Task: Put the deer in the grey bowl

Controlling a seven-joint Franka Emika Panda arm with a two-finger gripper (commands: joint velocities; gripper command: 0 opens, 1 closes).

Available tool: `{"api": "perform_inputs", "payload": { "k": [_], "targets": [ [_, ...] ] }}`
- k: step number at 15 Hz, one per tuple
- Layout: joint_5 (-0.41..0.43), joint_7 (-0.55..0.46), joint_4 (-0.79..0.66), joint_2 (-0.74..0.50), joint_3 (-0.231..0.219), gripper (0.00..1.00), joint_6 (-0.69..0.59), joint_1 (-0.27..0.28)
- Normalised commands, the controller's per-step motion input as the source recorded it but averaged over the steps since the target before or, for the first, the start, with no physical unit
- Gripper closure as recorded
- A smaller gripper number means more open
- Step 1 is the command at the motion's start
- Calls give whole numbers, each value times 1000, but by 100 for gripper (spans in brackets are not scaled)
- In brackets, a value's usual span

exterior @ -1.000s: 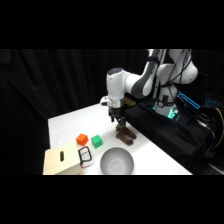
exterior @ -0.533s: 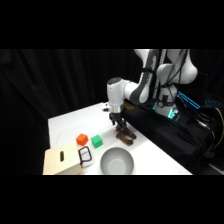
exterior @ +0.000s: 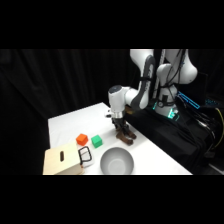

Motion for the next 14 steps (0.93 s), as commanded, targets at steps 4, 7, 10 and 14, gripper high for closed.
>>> {"api": "perform_inputs", "payload": {
  "k": [4, 7, 10, 14],
  "targets": [
    [71, -197, 40, 176, 103, 34, 164, -138],
    [23, -117, -3, 63, 54, 59, 134, -68],
    [-44, -45, -38, -48, -32, 83, 56, 1],
    [-51, 4, -17, -192, -70, 96, -187, 19]
  ]
}}
